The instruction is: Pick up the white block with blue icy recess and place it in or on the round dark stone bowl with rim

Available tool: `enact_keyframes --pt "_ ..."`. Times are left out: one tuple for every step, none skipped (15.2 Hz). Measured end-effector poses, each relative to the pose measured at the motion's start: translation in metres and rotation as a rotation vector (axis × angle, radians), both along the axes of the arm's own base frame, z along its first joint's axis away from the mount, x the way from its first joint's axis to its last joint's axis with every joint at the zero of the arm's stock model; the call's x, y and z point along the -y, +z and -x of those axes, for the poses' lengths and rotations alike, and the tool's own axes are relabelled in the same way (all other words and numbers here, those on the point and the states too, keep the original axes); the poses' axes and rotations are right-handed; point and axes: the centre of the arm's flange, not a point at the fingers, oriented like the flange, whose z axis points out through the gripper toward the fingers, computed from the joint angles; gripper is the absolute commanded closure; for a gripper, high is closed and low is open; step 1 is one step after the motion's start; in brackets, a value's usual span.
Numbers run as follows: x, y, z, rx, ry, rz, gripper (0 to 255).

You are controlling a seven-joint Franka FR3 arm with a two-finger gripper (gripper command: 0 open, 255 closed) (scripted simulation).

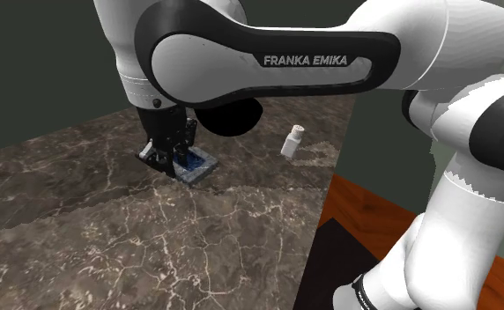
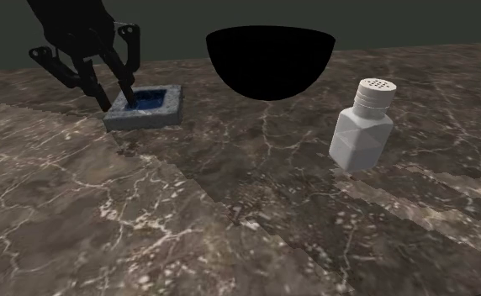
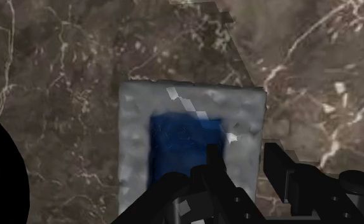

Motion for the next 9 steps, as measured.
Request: enact_keyframes --pt "0.000 0.000 0.000 0.000 0.000 0.000 255" --pt "0.000 0.000 0.000 0.000 0.000 0.000 255" --pt "0.000 0.000 0.000 0.000 0.000 0.000 255" --pt "0.000 0.002 0.000 0.000 0.000 0.000 255" --pt "0.000 0.006 0.000 -0.001 0.000 0.000 255" --pt "0.000 0.010 0.000 -0.001 0.000 0.000 255" --pt "0.000 0.016 0.001 -0.001 0.000 0.000 255" --pt "0.000 0.021 0.000 -0.001 0.000 0.000 255" --pt "-0.001 0.026 0.000 -0.001 0.000 0.000 255"
